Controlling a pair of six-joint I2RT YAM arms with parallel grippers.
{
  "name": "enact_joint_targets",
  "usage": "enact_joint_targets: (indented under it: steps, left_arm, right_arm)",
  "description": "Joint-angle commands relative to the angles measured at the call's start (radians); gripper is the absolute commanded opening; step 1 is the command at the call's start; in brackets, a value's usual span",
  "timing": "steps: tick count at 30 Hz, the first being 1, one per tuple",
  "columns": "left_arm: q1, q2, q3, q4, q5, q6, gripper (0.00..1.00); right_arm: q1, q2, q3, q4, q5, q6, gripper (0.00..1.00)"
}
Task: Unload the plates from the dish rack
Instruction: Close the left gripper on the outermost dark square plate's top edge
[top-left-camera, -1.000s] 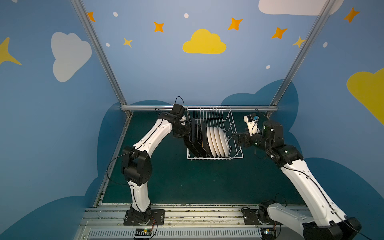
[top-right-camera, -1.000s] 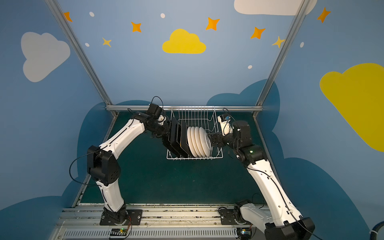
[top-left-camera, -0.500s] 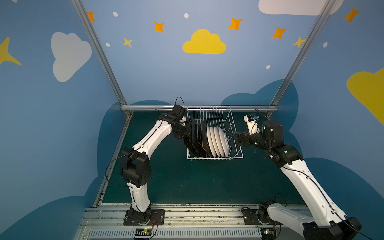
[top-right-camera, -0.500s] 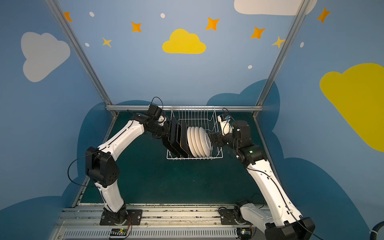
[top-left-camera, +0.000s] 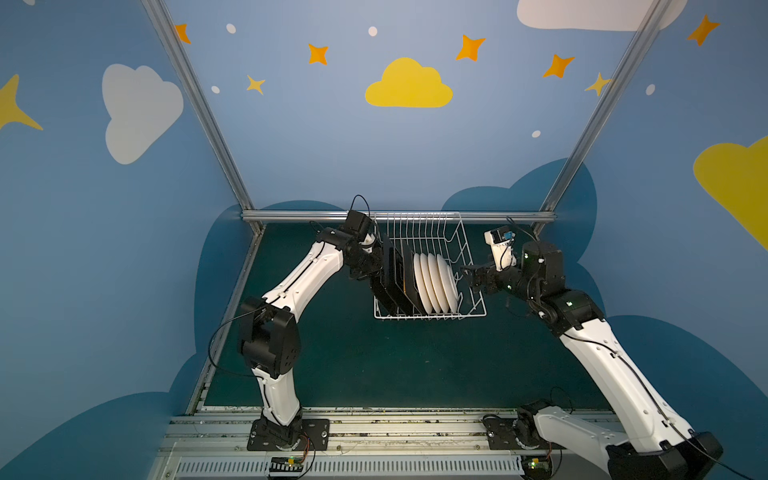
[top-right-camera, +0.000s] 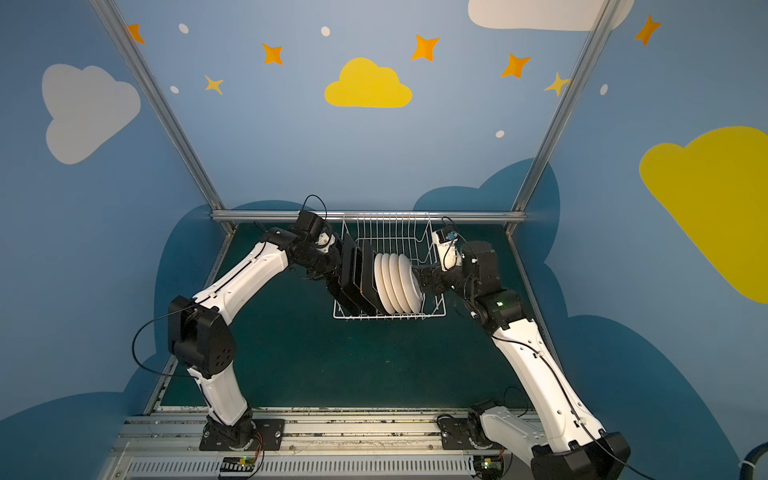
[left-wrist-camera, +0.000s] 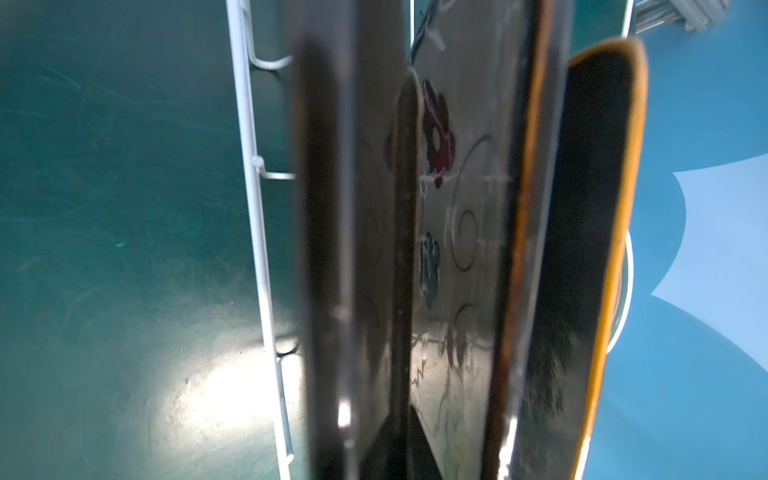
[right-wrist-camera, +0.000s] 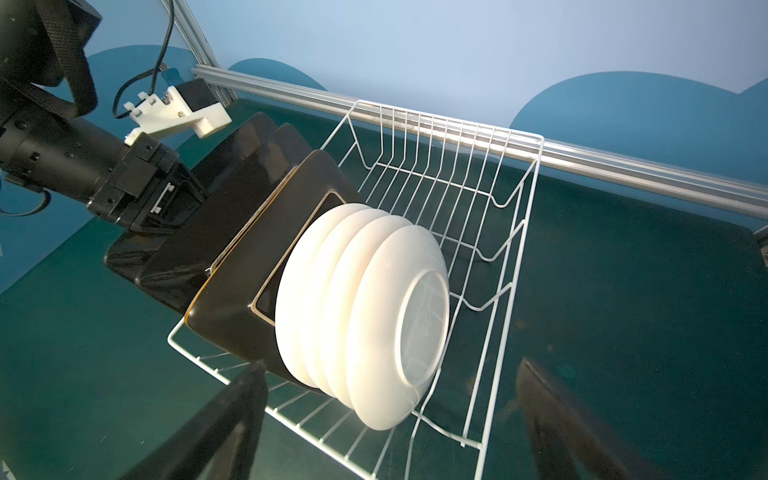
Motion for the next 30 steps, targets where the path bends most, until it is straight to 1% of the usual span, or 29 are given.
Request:
enact_joint_targets:
  steps: [1, 7, 14, 24, 30]
  left_arm:
    - [0.006, -0.032, -0.013, -0.044, -0.038, 0.019, 0.03]
    - [0.005, -0.041, -0.006, -0.045, -0.011, 0.011, 0.03]
    - [0.005, -0.082, 0.006, -0.044, -0.019, -0.011, 0.03]
    - [0.004, -0.1, 0.086, -0.078, -0.006, -0.031, 0.03]
    - [0.005, -0.106, 0.133, -0.109, -0.011, -0.018, 0.03]
  right_arm:
    - [0.008, -0.02, -0.025, -0.002, 0.002, -0.003, 0.93]
    - [0.009, -0.024, -0.033, -0.003, -0.001, -0.001, 0.93]
    - [0.011, -0.031, -0.036, -0.005, 0.006, -0.006, 0.93]
    - [0.016, -0.042, -0.046, 0.003, -0.002, -0.01, 0.93]
    - [0.019, -0.04, -0.045, 0.018, -0.02, -0.012, 0.93]
